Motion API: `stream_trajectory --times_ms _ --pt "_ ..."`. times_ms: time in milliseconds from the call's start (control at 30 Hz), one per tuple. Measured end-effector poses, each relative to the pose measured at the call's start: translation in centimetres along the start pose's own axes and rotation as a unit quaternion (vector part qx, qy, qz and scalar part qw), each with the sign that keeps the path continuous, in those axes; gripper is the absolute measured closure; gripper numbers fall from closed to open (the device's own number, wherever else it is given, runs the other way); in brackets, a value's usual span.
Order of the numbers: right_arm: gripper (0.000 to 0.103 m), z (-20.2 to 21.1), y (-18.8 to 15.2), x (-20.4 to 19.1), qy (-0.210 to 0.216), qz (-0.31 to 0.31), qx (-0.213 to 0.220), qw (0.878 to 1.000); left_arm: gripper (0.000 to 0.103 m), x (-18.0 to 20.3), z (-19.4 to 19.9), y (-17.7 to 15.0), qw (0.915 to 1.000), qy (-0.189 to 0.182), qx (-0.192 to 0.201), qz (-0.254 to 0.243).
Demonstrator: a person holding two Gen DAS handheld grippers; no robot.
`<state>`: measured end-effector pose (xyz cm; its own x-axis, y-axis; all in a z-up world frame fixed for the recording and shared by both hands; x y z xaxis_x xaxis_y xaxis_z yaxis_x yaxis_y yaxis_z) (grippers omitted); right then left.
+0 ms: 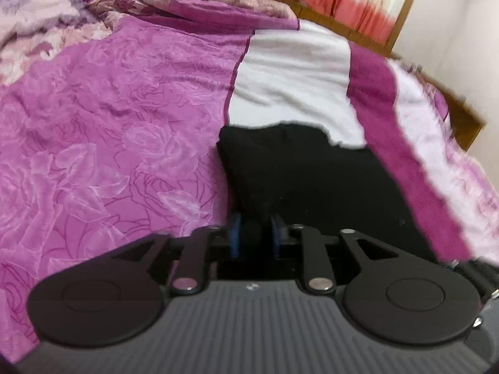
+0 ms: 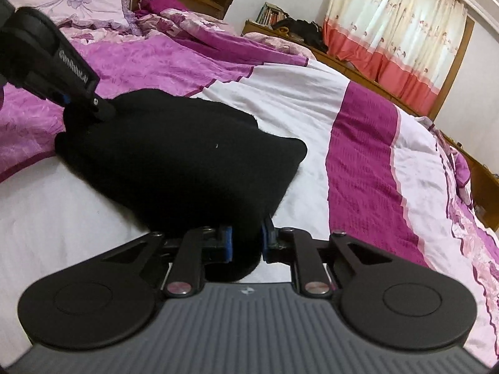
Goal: Fold small clothes
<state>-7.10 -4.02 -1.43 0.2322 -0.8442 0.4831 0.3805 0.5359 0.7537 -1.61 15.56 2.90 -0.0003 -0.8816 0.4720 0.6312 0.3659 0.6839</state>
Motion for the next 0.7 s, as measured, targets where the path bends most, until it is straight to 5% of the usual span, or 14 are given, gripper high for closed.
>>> stream_trajectory --times_ms 33,100,167,200,233,300,367,433,533,700 --pt "0.084 0.0 0.0 0.0 -0.001 0.001 -0.001 1.000 0.075 -0.8 0.9 0.7 0.9987 -0.037 0.014 0.032" --pt "0.083 0.2 0.0 0.5 0.005 -0.003 0.006 1.000 0.056 -2.1 2.5 2.7 0.9905 -0.098 0.029 0.092" --pt "0.081 1.0 0.4 2.4 0.027 -0.035 0.020 0.999 0.017 -3.0 4.0 4.9 0.9787 -0.155 0.053 0.124" --pt "0.080 1.7 0.5 3.7 0.043 -0.066 0.031 0.996 0.013 -3.1 4.4 5.8 0.9748 -0.173 0.068 0.124" --pt "0.076 2.4 0.7 5.3 0.057 -0.101 0.044 0.992 0.012 -3.3 4.4 6.7 0.9738 -0.175 0.074 0.124" --pt "0.052 3.3 0.9 8.2 0.086 -0.174 0.063 0.979 0.012 -3.7 3.1 7.7 0.9726 -0.175 0.047 0.145" --pt "0.015 3.2 1.0 10.3 0.121 -0.226 0.069 0.964 0.012 -4.6 0.6 7.7 0.9649 -0.175 -0.005 0.196" --pt "0.008 2.2 0.7 12.1 0.182 -0.289 0.064 0.938 0.012 -5.5 -2.1 7.0 0.9559 -0.155 -0.058 0.242" --pt "0.002 -0.5 -0.8 13.7 0.255 -0.394 0.044 0.882 0.013 -5.9 -5.0 5.5 0.9519 -0.131 -0.101 0.258" --pt "0.003 -6.2 -3.8 13.1 0.275 -0.476 -0.046 0.834 0.013 -5.5 -6.6 3.8 0.9518 -0.131 -0.133 0.243"
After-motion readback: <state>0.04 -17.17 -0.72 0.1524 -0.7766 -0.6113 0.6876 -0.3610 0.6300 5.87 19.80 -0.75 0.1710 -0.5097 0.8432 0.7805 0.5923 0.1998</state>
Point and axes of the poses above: each gripper's, at about its wrist camera, not at the fingertips, and z roughly against the way its jaws point, x to its right, y to its top, the point moved 2 cm from there along -z, roughly the way its jaws point, and after that the axes turned 9 degrees about z, right-handed, at the moved point
